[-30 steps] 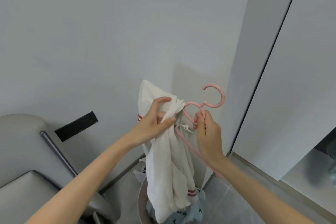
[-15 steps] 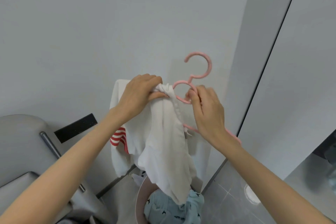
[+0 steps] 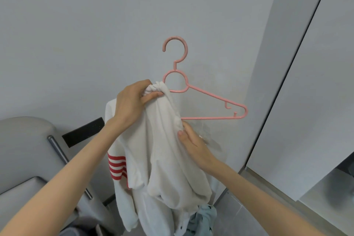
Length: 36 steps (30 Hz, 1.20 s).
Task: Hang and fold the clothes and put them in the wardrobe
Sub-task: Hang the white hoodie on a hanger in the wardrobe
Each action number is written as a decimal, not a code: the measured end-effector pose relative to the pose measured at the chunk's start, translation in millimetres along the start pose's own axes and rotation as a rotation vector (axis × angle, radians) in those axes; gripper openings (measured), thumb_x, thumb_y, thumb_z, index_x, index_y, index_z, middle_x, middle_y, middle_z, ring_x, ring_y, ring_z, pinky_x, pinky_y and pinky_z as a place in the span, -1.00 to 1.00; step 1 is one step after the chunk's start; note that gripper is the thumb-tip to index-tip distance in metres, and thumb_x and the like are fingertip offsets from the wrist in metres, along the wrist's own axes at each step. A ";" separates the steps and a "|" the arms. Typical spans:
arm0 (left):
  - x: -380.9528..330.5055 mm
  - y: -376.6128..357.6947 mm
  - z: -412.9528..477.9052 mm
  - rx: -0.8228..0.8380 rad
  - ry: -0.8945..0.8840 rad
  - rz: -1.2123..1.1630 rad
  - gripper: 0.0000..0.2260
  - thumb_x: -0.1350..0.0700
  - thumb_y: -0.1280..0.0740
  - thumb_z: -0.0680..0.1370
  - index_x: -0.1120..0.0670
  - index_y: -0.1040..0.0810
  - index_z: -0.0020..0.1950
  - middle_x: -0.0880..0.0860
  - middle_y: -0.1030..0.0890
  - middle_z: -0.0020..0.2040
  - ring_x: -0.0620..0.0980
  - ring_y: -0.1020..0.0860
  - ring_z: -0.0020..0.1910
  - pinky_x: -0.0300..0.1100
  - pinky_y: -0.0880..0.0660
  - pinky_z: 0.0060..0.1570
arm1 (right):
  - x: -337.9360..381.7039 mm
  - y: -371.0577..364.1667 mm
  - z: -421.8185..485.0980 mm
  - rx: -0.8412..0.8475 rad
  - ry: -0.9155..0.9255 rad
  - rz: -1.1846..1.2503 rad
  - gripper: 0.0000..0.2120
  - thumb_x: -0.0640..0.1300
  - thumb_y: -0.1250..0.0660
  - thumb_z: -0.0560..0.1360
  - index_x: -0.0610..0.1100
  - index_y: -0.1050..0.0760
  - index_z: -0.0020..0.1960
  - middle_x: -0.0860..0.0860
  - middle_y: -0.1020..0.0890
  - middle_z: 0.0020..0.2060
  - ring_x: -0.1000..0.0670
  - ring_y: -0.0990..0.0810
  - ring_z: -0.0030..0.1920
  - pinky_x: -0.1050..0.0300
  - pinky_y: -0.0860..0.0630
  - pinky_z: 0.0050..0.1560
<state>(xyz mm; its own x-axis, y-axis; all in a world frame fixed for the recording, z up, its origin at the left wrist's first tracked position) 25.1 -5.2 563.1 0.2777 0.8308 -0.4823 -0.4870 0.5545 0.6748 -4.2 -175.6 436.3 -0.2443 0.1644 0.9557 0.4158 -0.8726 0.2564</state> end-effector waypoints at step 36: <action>-22.8 -42.4 1.8 -0.021 -0.032 -0.222 -0.19 -0.22 -0.49 0.25 -0.07 -0.22 0.40 -0.02 -0.16 0.20 -0.04 -0.20 0.19 -0.30 -0.18 0.23 | 102.6 67.8 28.5 -0.563 0.193 0.316 -0.47 0.02 -0.09 0.64 -0.11 -0.17 -0.48 0.07 -0.22 -0.63 0.11 -0.20 -0.60 0.34 -0.21 -0.52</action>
<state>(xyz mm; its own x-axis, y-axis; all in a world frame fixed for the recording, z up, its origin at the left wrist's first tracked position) 40.8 -47.5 546.5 0.4063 0.6898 -0.5992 -0.4279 0.7231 0.5423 23.9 -204.8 555.9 -0.3594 -0.1781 0.9160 -0.0142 -0.9805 -0.1962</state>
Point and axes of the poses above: each hand's wrist, its own z-axis towards the middle knuckle, its own y-axis out of the back of the hand, x = y × z, the point moved 8 cm from there along z, towards the middle knuckle
